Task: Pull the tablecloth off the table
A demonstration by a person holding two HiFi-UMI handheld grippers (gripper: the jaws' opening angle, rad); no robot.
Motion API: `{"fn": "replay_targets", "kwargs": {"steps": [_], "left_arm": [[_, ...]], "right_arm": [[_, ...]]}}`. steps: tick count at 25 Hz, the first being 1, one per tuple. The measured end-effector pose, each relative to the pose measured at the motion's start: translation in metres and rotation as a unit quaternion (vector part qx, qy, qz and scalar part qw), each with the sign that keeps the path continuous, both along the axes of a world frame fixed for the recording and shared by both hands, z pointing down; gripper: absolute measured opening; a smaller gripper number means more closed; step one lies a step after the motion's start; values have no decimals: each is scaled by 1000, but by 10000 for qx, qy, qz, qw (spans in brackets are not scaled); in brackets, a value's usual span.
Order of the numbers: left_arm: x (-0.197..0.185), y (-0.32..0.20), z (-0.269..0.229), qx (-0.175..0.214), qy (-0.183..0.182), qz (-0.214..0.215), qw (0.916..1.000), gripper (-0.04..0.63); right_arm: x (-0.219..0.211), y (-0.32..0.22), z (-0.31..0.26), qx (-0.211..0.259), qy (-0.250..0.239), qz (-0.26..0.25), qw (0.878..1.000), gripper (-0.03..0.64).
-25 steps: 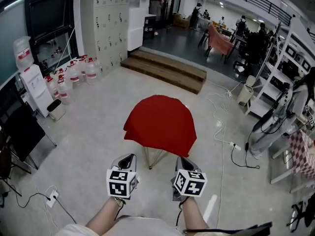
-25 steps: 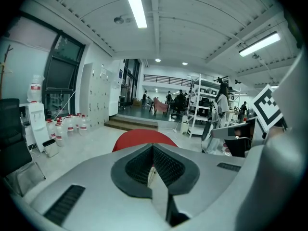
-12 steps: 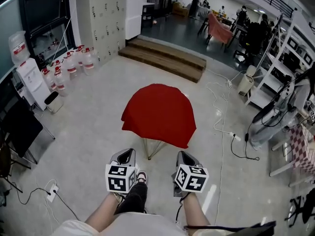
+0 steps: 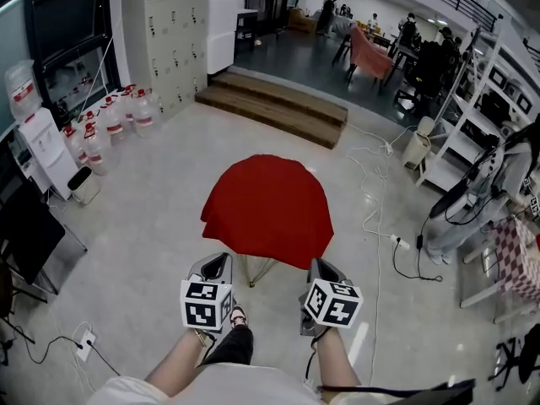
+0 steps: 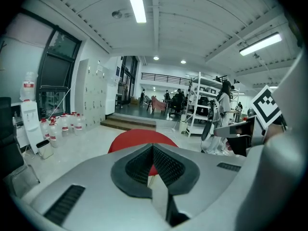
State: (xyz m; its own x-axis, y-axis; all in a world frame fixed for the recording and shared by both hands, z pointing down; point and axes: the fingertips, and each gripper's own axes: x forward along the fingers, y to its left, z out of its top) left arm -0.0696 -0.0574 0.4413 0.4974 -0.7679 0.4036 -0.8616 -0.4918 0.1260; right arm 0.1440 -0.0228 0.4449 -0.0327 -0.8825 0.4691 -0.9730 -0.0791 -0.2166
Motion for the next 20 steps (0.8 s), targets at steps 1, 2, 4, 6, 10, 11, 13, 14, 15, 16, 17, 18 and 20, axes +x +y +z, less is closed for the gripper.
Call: {"fn": "replay_targets", "kwargs": {"steps": [1, 2, 4, 6, 10, 11, 13, 14, 15, 16, 17, 18, 20], "left_arm": [[1, -7, 1, -1, 5, 0, 10000, 17], [1, -14, 1, -4, 19, -5, 10000, 17], [2, -29, 2, -12, 44, -23, 10000, 17], [5, -44, 2, -12, 57, -42, 10000, 17], [14, -73, 3, -43, 132, -31, 9999, 17], [17, -78, 3, -62, 149, -14, 9999, 17], [22, -90, 5, -90, 171, 26, 9998, 17], [24, -96, 6, -101, 182, 44, 9998, 17], [27, -103, 7, -114, 197, 63, 9997, 17], [30, -109, 7, -130, 211, 85, 9997, 17], [34, -114, 7, -147, 220, 111, 9996, 17], [38, -119, 7, -162, 223, 139, 9995, 17], [43, -131, 6, -181, 220, 183, 9994, 17]], "right_arm": [[1, -6, 0, -1, -3, 17, 10000, 25], [2, -12, 0, -3, -3, 29, 10000, 25], [5, -25, 0, -11, 9, 43, 10000, 25], [9, -38, -1, -16, 28, 59, 10000, 25], [17, -60, -1, -55, 87, 79, 9999, 25], [19, -64, -1, -76, 102, 93, 9999, 25], [23, -74, 1, -107, 117, 125, 9998, 25], [25, -79, 1, -118, 120, 137, 9998, 25], [27, -85, 2, -130, 122, 149, 9997, 25], [29, -90, 2, -147, 123, 161, 9997, 25], [32, -95, 3, -169, 122, 175, 9996, 25], [34, -99, 4, -193, 119, 188, 9996, 25], [38, -110, 4, -226, 113, 215, 9994, 25]]}}
